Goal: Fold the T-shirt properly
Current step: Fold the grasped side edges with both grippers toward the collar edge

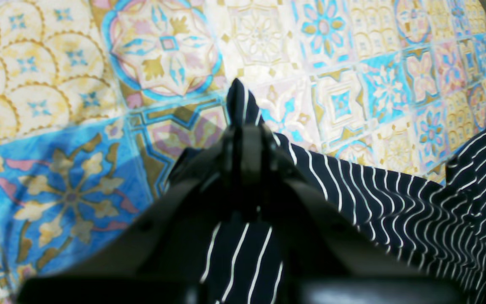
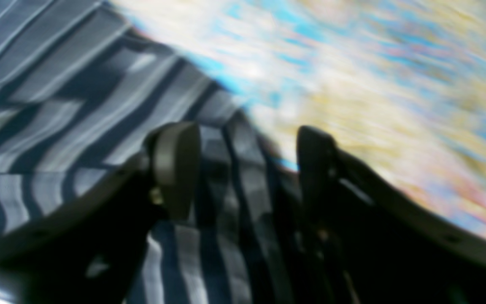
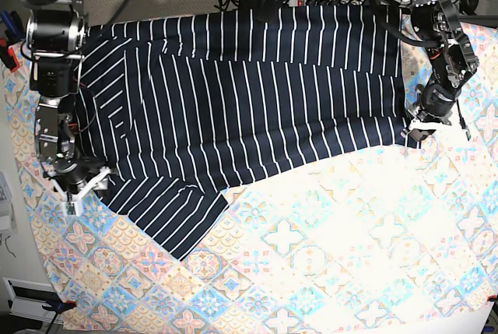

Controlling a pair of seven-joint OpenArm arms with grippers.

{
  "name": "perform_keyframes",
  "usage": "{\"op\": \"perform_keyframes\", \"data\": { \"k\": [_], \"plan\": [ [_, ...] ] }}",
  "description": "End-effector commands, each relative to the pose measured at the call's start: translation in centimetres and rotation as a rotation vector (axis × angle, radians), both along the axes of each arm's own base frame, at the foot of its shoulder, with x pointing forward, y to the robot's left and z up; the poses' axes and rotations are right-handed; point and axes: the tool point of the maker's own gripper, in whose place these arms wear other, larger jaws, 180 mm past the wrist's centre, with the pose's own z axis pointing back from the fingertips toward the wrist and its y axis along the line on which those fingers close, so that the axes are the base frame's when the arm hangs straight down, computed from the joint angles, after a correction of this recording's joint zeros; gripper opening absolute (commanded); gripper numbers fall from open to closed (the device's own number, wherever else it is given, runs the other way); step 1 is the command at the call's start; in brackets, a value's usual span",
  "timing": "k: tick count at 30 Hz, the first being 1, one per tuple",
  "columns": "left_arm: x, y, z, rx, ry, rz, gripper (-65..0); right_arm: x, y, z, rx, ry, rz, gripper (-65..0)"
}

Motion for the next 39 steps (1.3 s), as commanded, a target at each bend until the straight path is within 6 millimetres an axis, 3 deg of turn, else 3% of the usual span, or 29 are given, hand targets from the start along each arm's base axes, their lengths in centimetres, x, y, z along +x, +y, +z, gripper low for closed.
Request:
{"op": "perform_keyframes", "data": {
  "k": [1,8,14,18,20,25,28,34,39],
  "plan": [
    [0.8,0.6,1.4,0.023,-0.045,-0.001,-65.0,1.3,-2.4,2.2,-0.034,-0.062,-0.037,-24.2],
    [0.5,0.8,1.3,0.022,-0.039,0.005,-65.0,0.4,-2.1,-0.8,0.023,-0.033,-0.081,-22.9],
    [0.4,0.7,1.2,0.023,-0.037,0.005,-65.0,0.4,-2.0,-1.6,0.052,-0.041,-0.107,-22.9],
    [0.4,0.7,1.2,0.023,-0.037,0.005,-65.0,0.5,-0.9,-2.0,0.022,-0.016,-0.046,-23.6],
    [0.4,0.7,1.2,0.023,-0.037,0.005,-65.0,0.4,-0.4,-2.3,0.005,-0.002,-0.017,-27.6],
    [0.4,0.7,1.2,0.023,-0.038,0.005,-65.0,0.2,-0.2,-2.5,0.002,0.006,-0.008,-54.2],
    [0.4,0.7,1.2,0.023,-0.038,0.005,-65.0,0.1,-0.2,-2.6,0.002,0.011,-0.007,-65.0],
    [0.3,0.8,1.1,0.022,-0.036,0.007,-65.0,0.2,-0.1,-1.7,-0.014,-0.028,0.015,-64.5],
    [0.3,0.8,1.3,0.025,-0.038,0.005,-65.0,-1.1,-2.2,0.3,-0.018,-0.078,-0.043,-64.6]
  ]
}}
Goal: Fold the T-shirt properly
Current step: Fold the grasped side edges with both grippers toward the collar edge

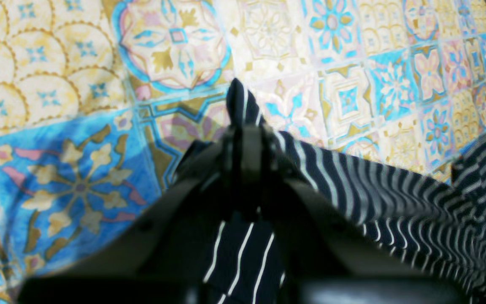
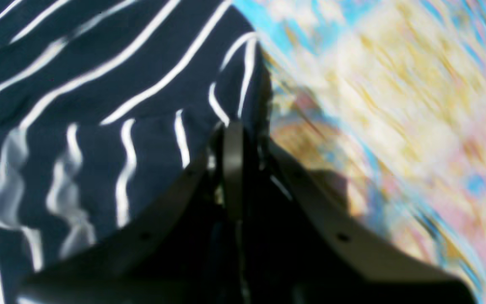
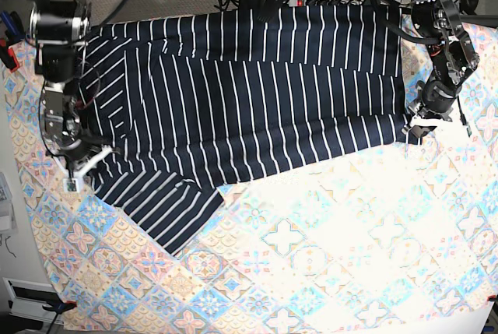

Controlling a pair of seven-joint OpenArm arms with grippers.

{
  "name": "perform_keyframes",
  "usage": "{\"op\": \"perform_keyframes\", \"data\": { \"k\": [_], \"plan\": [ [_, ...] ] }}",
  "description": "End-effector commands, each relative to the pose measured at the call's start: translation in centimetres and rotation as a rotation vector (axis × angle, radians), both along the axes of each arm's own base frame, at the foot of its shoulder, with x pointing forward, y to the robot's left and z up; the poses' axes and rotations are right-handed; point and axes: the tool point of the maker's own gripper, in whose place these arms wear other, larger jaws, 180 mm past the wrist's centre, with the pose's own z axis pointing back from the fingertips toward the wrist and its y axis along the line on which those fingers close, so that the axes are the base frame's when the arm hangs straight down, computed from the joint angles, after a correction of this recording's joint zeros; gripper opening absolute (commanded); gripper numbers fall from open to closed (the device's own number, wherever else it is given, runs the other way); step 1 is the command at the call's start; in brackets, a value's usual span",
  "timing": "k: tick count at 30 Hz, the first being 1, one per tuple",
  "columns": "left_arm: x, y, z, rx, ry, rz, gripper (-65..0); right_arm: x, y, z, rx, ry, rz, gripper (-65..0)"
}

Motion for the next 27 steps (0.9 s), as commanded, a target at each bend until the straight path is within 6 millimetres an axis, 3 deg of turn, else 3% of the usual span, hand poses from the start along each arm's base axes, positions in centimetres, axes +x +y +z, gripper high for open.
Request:
{"op": "perform_keyframes", "data": {
  "k": [1,9,14,20,27],
  "plan": [
    [0.9,0.6,1.6,0.027,-0.05,-0.004,-65.0,1.9,-1.6,3.4,-0.025,-0.098,-0.02,-64.6],
    [0.4,0.5,2.0,0.042,-0.054,-0.011,-65.0,-0.5,-1.8,6.0,-0.08,-0.134,0.0,-64.7],
    [-0.6,0.3,2.5,0.065,-0.051,-0.027,-65.0,-2.4,-0.9,6.2,-0.105,-0.14,0.04,-64.7],
    [-1.9,-0.2,3.4,0.1,-0.057,-0.061,-65.0,-4.9,-2.6,7.5,-0.135,-0.167,0.003,-64.7],
    [-3.1,-1.0,3.6,0.124,-0.051,-0.117,-65.0,-7.0,-2.6,7.1,-0.15,-0.149,0.012,-64.7]
  ]
}}
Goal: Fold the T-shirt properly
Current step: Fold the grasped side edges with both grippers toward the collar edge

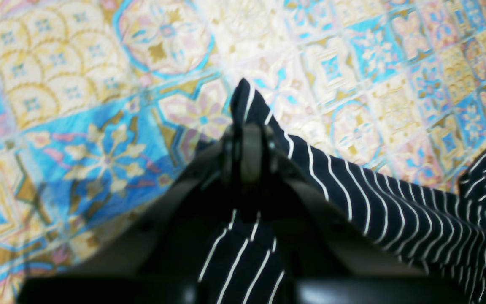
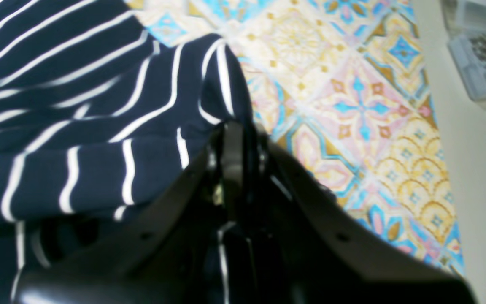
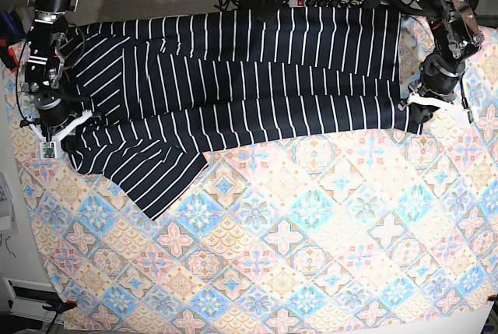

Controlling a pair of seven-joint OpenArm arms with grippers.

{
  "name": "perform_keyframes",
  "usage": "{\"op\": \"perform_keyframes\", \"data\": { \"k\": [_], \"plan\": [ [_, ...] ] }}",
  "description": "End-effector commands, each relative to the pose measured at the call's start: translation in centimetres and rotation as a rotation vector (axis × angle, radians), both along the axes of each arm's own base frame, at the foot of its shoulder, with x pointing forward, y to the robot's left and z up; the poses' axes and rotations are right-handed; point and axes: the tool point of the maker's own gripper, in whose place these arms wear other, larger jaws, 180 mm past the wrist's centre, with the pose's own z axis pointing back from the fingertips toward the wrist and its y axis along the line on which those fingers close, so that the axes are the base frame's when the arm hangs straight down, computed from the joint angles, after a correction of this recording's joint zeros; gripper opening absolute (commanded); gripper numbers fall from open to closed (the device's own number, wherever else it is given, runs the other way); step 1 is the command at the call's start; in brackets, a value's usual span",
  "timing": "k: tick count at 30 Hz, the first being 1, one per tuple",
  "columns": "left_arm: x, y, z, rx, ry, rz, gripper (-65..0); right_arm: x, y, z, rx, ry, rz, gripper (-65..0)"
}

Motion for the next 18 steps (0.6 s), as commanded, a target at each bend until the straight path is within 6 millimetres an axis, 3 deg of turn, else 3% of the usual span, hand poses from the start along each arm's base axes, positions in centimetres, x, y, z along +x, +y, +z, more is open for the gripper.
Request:
{"op": "perform_keyframes", "data": {
  "k": [1,11,18],
  "plan": [
    [0.2,0.5,1.0,0.025,-0.029,-0.003,-65.0,0.6,-1.2,1.7,-0.028,-0.049,-0.009,-64.7],
    [-3.2,-0.1,-0.9,-0.031,0.044,-0.004,-65.0,-1.6,-1.8,0.4,-0.03,-0.007,-0.027,-64.7],
    [-4.2,0.0,-1.7,-0.03,0.078,-0.002,-65.0,-2.3,-2.9,1.0,-0.043,-0.015,-0.054,-64.7]
  ]
}}
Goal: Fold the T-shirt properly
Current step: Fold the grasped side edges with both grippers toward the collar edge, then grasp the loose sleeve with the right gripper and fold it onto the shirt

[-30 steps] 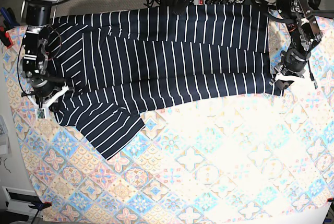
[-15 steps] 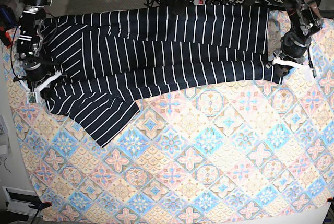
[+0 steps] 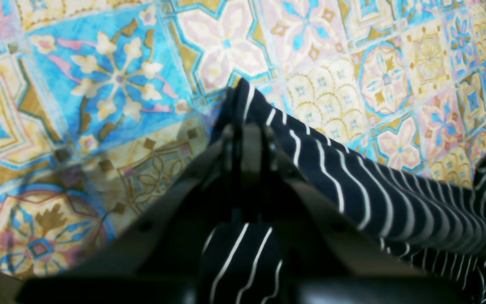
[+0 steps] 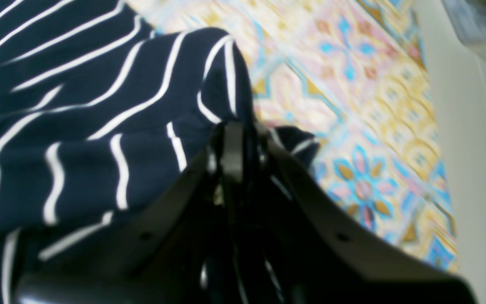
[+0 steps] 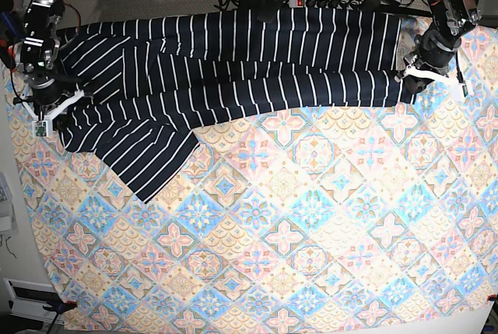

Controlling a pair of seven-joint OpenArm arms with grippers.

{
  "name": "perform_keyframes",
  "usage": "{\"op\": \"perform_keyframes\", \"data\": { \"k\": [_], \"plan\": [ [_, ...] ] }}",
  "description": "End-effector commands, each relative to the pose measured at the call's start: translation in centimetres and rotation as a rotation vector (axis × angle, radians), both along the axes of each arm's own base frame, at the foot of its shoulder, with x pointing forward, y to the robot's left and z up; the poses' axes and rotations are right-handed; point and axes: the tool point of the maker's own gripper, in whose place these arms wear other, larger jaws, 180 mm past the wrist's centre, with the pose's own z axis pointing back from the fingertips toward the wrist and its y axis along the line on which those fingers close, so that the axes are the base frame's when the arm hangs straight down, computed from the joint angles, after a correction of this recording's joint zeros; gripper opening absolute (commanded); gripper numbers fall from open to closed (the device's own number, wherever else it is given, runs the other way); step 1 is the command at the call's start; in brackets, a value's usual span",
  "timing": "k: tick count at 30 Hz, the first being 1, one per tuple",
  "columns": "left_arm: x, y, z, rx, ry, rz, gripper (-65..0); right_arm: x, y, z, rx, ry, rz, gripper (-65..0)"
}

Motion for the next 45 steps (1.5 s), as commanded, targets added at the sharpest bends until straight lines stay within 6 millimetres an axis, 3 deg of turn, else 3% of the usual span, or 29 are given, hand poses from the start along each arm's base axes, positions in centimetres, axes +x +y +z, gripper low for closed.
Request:
{"op": "perform_keyframes", "data": {
  "k": [1,6,12,16,19,27,30,34,41,45],
  "plan": [
    [0.2,0.6,0.4,0.026,-0.013,-0.004,-65.0,1.7,-0.7,2.6,-0.033,-0.084,0.011,-64.7],
    [-1.3,1.7,-2.6,0.044,0.082,0.021,-65.0,1.8,-0.6,2.7,-0.035,-0.085,0.015,-64.7],
    [-1.4,1.2,-4.0,0.021,0.116,0.017,-65.0,1.3,-0.4,2.2,-0.033,-0.069,0.02,-64.4],
    [-1.3,0.7,-4.1,0.015,0.115,0.007,-55.8,1.3,-0.6,2.4,-0.034,-0.071,0.015,-63.9],
    [-1.2,0.7,-4.0,0.012,0.113,0.009,-51.4,0.7,-0.7,2.1,-0.036,-0.06,0.011,-59.3],
    [-1.1,0.6,-3.9,0.007,0.108,0.01,-51.3,-0.3,-2.8,2.6,-0.013,-0.104,-0.114,-41.5],
    [-1.1,0.5,-4.0,0.005,0.107,0.011,-51.3,2.2,-2.2,4.7,0.006,-0.192,-0.127,-34.8],
    [-1.1,0.5,-4.0,0.003,0.107,0.012,-51.3,4.2,-1.0,5.9,0.033,-0.251,-0.124,-31.6],
    [-1.1,0.4,-4.0,0.0,0.106,0.013,-51.3,9.5,4.3,7.7,0.082,-0.316,0.003,-31.4],
    [-1.1,0.4,-4.0,0.0,0.106,0.013,-51.3,11.6,7.9,7.3,0.106,-0.303,0.098,-31.6]
  ]
}}
